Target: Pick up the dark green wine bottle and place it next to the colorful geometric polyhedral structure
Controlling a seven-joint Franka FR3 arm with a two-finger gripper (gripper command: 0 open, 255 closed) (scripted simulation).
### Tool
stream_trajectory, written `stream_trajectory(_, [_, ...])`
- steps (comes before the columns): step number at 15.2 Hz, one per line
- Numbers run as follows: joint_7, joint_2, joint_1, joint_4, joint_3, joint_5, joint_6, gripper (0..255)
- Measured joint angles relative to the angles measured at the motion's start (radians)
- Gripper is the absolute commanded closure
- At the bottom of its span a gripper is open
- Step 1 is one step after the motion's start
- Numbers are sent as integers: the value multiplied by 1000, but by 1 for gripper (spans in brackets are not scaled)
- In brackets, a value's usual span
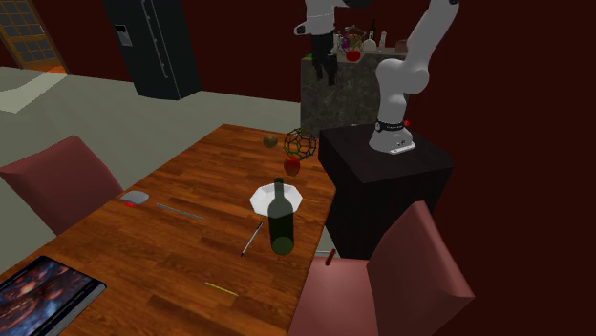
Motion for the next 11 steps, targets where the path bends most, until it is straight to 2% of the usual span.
stream_trajectory(5, [54, 154, 29, 51, 48, 34, 103, 0])
stream_trajectory(11, [113, 373, 57, 161, 95, 47, 214, 0])
